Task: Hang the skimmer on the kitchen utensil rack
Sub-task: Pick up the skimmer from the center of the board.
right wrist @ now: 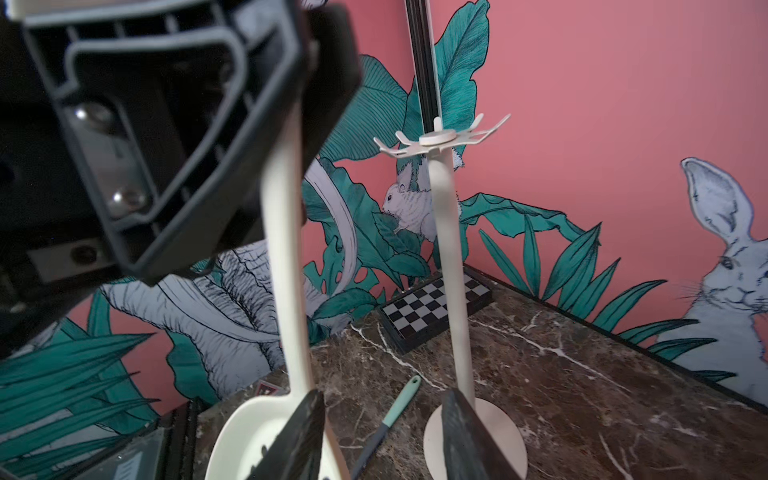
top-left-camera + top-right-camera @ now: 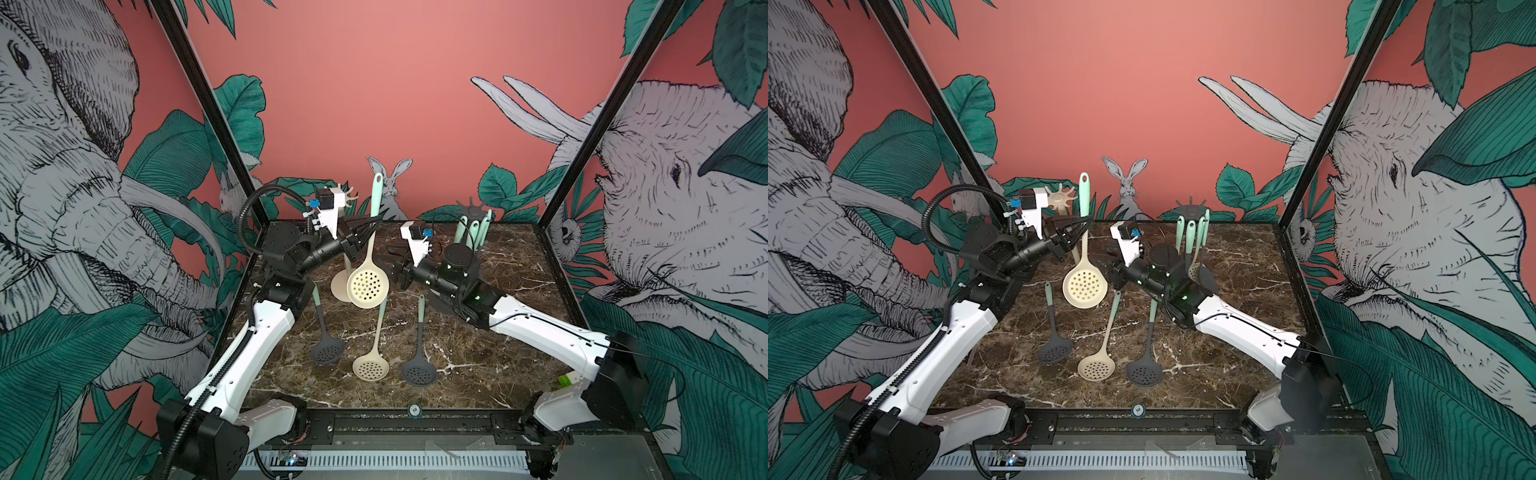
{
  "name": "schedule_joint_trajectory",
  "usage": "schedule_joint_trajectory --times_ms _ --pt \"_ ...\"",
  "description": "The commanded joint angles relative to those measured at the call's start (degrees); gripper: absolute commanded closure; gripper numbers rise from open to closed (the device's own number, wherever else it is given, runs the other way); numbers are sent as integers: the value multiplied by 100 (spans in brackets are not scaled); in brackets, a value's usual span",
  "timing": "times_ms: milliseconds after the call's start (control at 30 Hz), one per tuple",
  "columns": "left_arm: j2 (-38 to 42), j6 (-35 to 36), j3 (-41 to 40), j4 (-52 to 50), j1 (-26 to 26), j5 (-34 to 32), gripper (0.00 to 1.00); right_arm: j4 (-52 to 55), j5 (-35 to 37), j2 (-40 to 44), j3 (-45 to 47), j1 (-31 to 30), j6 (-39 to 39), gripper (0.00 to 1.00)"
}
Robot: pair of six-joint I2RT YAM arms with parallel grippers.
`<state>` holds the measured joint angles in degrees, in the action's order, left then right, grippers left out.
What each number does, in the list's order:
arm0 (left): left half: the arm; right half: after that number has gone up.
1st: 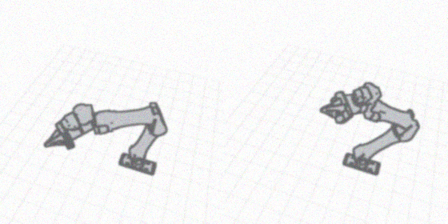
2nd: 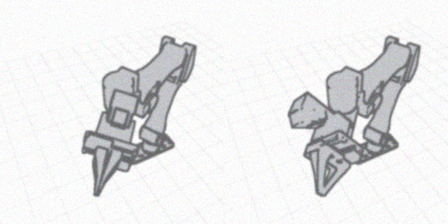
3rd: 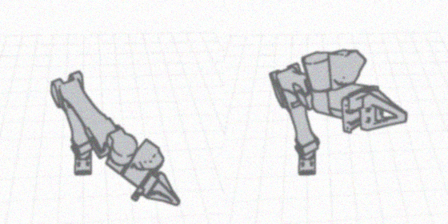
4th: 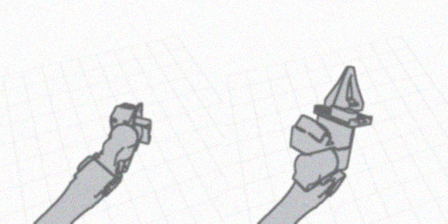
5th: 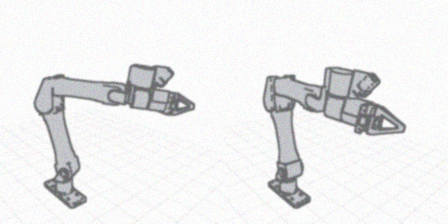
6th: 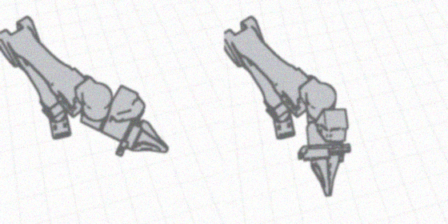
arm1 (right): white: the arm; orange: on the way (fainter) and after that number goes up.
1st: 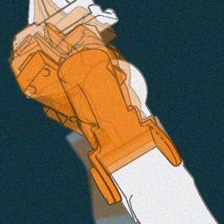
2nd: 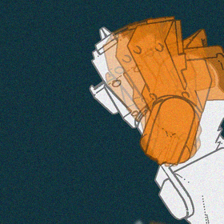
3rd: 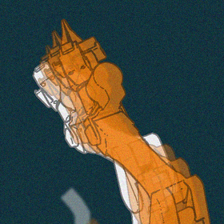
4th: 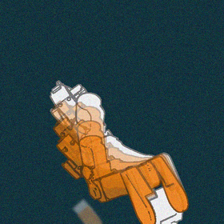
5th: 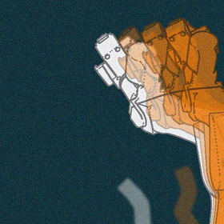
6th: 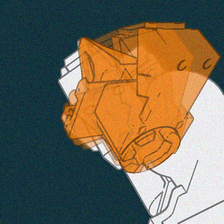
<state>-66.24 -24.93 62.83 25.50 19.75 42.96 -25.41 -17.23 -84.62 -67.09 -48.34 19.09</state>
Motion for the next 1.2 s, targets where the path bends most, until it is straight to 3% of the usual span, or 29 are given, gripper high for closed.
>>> schedule_joint_trajectory --times_ms 0,233,533,1167 --pt "217 -273 -134 620 0 75 100 -918 -644 -68 -184 52 757 55" --pt "147 -401 -216 868 10 105 100 -1238 -1005 -238 -269 92 974 56" --pt "234 -199 -243 695 7 35 100 -1941 -712 1 329 423 1435 59" --pt "135 -275 -222 807 -2 57 100 -2602 -1794 -404 63 475 1824 58"
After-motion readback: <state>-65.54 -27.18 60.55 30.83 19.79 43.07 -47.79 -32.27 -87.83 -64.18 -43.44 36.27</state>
